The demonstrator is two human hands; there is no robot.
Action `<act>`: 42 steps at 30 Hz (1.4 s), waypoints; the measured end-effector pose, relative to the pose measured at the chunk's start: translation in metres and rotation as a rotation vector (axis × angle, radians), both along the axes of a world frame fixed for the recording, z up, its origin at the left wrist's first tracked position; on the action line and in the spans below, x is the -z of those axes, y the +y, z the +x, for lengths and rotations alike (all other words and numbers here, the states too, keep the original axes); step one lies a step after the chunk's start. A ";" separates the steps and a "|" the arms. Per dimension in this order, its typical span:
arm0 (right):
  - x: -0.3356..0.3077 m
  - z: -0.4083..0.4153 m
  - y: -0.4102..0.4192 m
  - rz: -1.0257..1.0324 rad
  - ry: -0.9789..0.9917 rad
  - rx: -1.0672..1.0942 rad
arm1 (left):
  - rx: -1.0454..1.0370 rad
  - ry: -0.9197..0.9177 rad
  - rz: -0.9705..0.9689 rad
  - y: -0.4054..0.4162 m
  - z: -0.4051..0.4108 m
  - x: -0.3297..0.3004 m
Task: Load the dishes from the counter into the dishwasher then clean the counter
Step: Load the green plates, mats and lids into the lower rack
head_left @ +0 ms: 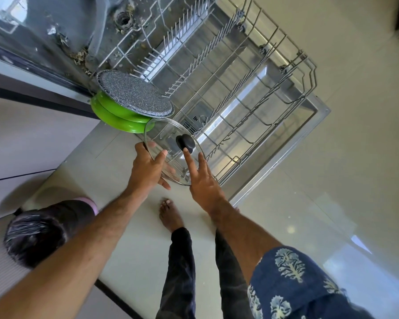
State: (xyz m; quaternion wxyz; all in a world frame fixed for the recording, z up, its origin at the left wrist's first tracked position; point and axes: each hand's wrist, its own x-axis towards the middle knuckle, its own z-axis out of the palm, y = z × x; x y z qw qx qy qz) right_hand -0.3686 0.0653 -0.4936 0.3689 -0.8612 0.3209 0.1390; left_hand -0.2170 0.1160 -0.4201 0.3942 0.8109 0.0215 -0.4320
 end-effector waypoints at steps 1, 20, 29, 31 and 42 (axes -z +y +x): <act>0.001 0.000 -0.001 -0.005 0.014 -0.019 | -0.010 -0.004 -0.003 0.000 -0.001 0.001; -0.007 -0.001 -0.040 -0.056 0.049 -0.235 | -0.248 0.170 -0.068 -0.001 -0.013 0.003; 0.006 -0.022 -0.051 -0.109 0.051 -0.239 | -0.301 0.144 -0.086 -0.007 -0.034 0.001; 0.010 -0.023 -0.056 -0.136 0.044 -0.257 | -0.303 0.147 -0.092 -0.009 -0.040 -0.003; 0.010 -0.013 -0.043 -0.152 0.115 -0.202 | -0.331 0.061 -0.093 -0.009 -0.059 -0.006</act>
